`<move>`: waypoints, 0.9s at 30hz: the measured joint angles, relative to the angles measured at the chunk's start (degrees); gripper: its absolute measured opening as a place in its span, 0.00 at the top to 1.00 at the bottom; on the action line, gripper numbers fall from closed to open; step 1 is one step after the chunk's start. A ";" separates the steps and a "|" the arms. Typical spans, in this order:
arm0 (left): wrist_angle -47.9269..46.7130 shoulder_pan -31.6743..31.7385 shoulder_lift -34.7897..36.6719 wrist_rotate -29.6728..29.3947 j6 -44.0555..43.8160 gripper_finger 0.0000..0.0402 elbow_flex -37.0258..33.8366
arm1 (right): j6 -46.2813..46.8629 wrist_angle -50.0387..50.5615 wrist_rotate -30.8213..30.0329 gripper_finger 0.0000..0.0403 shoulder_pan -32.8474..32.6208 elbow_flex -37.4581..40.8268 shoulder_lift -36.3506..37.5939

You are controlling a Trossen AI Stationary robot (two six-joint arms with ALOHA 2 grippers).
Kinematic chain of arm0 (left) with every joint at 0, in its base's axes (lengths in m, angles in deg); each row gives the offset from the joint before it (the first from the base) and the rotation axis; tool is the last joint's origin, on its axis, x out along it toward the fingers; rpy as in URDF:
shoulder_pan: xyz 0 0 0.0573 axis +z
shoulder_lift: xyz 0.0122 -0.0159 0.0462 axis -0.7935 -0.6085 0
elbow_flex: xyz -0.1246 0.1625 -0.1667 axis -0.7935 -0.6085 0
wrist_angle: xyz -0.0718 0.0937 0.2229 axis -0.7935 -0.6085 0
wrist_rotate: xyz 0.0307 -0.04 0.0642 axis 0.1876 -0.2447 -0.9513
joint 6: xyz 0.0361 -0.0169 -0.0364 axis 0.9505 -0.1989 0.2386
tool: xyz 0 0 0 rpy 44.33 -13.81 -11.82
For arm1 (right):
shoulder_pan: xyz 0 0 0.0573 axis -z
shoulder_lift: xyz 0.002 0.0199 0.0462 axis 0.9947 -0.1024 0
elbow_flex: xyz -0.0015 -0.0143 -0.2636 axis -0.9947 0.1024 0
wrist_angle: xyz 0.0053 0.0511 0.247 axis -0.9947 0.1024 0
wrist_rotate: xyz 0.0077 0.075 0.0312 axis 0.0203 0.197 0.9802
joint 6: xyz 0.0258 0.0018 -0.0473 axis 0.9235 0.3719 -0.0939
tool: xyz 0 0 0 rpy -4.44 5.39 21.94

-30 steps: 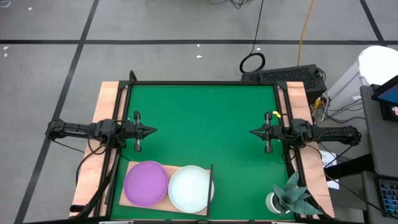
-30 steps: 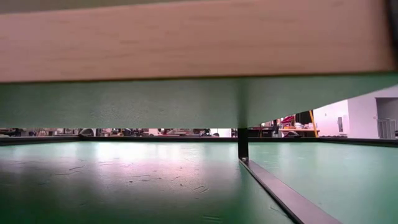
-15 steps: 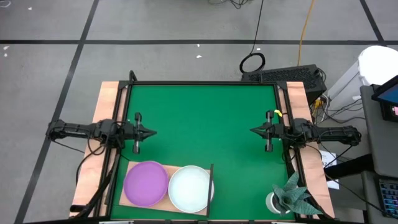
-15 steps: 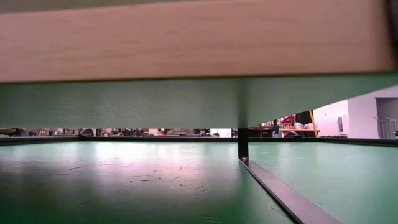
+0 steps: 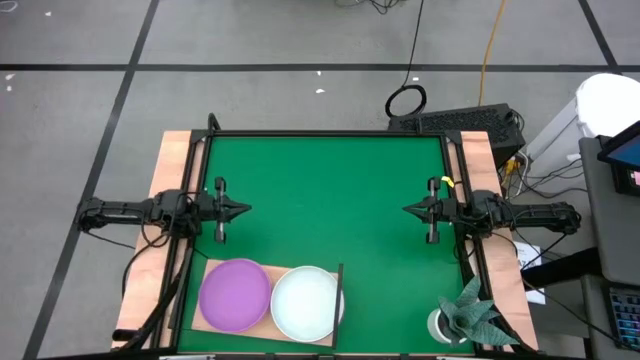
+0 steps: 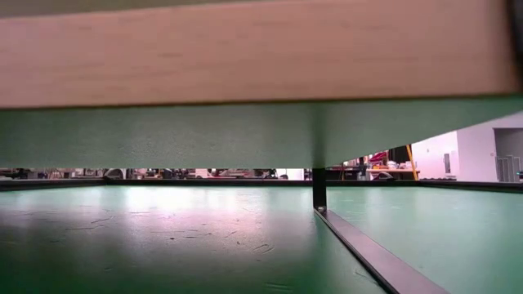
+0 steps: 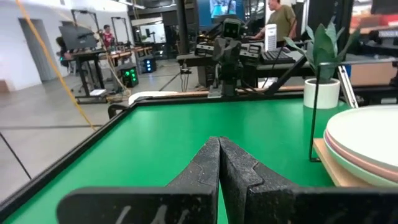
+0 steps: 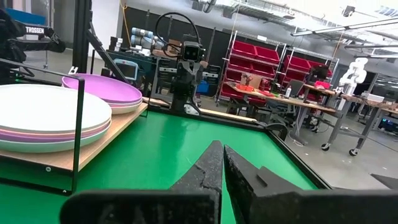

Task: Place and stack plates onto a shelf
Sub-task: Return to Home Position

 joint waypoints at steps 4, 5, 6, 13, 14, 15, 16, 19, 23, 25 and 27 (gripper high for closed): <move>-0.07 0.65 -0.02 0.00 -3.36 0.99 0.02 | 0.00 -0.03 0.00 1.00 0.00 0.00 0.00; -0.09 0.65 -0.02 0.00 -3.59 0.99 0.02 | 0.00 -0.04 0.00 1.00 0.00 0.00 0.00; -0.09 0.65 0.00 0.00 -3.62 0.99 0.02 | 0.00 -0.04 0.00 1.00 0.00 0.00 0.00; 1.10 0.65 0.00 -0.10 -3.07 0.99 -0.06 | 0.00 -0.04 0.02 1.00 0.00 0.00 0.00; 1.47 0.65 -0.02 -0.13 -3.07 0.99 -0.07 | 0.00 -0.04 0.02 1.00 0.00 0.00 0.00; 1.77 0.65 0.00 -0.13 -3.07 0.99 -0.07 | 0.00 -0.05 0.02 1.00 0.00 0.00 0.00; 1.86 0.65 0.00 -0.13 -3.08 0.99 -0.07 | 0.00 -0.05 0.02 1.00 0.00 0.00 0.00; 1.86 0.65 0.00 -0.13 -3.09 0.99 -0.07 | 0.00 -0.06 0.02 1.00 0.00 0.00 0.00; 1.90 0.65 0.00 -0.13 -3.15 0.99 -0.07 | 0.00 -0.06 0.02 1.00 0.00 0.00 0.00; 2.00 0.65 0.00 -0.13 -3.19 0.99 -0.07 | 0.00 -0.06 0.02 1.00 0.00 0.00 0.00; 2.03 0.65 0.00 -0.13 -3.20 0.99 -0.07 | 0.00 -0.06 0.02 1.00 0.00 0.00 0.00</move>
